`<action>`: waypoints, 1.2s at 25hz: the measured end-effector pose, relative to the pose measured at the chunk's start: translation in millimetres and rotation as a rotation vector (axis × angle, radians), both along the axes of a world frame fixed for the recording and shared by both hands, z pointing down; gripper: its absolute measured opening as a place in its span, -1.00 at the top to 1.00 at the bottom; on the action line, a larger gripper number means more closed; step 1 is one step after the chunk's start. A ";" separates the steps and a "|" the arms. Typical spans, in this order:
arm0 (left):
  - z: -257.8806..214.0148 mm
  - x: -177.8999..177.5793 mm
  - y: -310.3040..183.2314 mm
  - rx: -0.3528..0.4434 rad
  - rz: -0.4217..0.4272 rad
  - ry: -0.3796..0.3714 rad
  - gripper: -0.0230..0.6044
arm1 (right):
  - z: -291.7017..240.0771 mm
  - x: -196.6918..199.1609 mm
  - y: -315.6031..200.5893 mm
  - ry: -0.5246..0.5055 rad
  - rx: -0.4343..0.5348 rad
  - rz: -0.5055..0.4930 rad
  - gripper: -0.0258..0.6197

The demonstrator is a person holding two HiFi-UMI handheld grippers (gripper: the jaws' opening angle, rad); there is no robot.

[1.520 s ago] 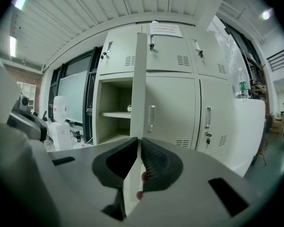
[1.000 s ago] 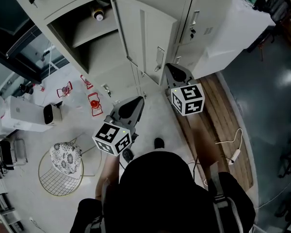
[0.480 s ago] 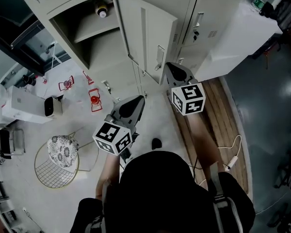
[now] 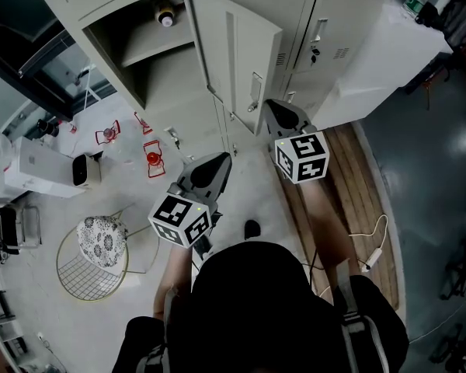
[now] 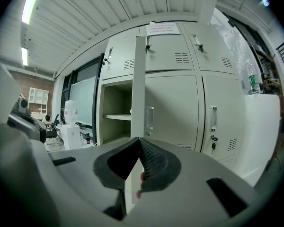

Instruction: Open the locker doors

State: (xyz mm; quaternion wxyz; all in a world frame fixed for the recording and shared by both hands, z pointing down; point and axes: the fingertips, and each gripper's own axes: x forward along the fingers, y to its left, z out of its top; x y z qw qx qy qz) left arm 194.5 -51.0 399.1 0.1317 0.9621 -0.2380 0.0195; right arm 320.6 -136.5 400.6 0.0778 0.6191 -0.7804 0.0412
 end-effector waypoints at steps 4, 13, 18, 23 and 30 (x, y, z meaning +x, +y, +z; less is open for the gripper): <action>-0.9 -5.9 -0.1 -0.002 0.012 0.000 0.87 | -2.0 -3.7 3.2 -0.003 0.000 0.013 0.89; -6.8 -27.7 -2.7 0.000 0.042 0.002 0.87 | -15.3 -19.7 18.2 -0.020 0.022 0.053 0.89; -9.6 -45.0 -6.3 0.009 0.055 0.003 0.87 | -31.8 -39.2 29.2 -0.037 0.058 0.065 0.90; -11.1 -67.5 -11.7 0.013 0.058 0.007 0.87 | -45.6 -67.0 37.0 -0.010 0.086 0.065 0.90; -12.6 -100.8 -19.1 0.018 0.060 0.020 0.87 | -61.8 -109.7 47.5 -0.005 0.122 0.051 0.90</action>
